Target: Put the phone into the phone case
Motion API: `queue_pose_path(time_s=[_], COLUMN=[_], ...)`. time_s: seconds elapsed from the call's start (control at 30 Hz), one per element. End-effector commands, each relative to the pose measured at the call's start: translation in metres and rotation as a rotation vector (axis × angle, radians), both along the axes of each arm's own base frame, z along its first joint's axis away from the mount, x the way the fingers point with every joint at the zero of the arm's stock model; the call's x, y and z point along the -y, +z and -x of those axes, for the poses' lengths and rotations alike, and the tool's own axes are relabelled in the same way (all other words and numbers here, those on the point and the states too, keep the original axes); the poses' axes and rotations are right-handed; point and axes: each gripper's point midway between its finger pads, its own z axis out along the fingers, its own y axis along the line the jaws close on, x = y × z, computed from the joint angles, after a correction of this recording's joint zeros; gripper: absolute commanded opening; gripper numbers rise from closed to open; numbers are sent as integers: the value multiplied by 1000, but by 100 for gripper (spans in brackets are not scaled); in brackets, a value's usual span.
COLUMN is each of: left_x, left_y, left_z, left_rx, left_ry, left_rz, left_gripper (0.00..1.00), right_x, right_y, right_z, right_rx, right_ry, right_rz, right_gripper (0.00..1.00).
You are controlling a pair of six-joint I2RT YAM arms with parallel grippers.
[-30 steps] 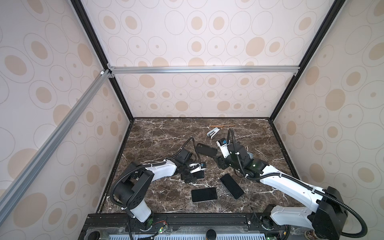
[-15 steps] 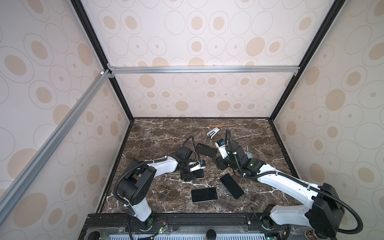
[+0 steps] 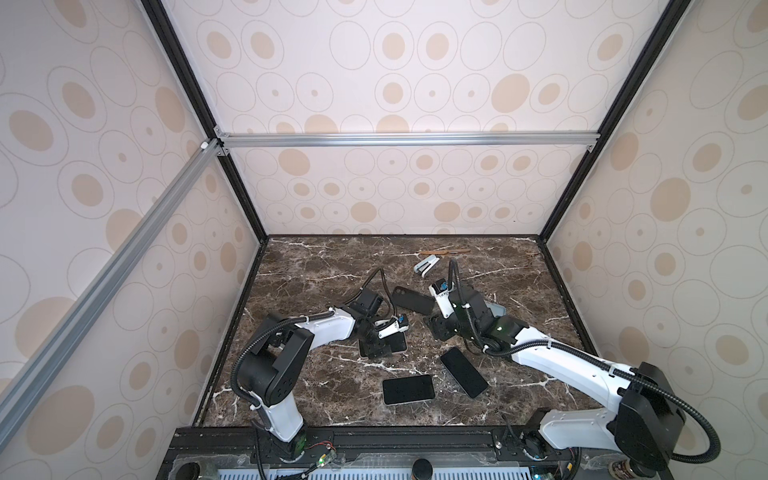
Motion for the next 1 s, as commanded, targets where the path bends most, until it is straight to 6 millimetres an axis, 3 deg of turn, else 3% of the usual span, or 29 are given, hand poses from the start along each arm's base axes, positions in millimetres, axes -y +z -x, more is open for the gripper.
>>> queue_pose_path(time_s=[0.0, 0.13, 0.37, 0.7, 0.97], left_x=[-52, -61, -85, -150, -179], left_y=[-43, -46, -33, -8, -35], left_z=[34, 29, -11, -103, -133], left_rx=[-156, -142, -76, 36, -47], left_ry=[47, 71, 258, 663, 809], left_rz=[-233, -277, -279, -224, -284], left_gripper=[76, 74, 67, 62, 61], right_x=[-2, -2, -3, -10, -9], right_y=[0, 0, -1, 10, 19], right_z=[-3, -3, -4, -17, -25], right_rx=[-5, -8, -7, 20, 46], right_ry=[-5, -8, -5, -4, -23], right_rz=[-6, -9, -2, 14, 25], right_gripper=[68, 68, 68, 68, 68])
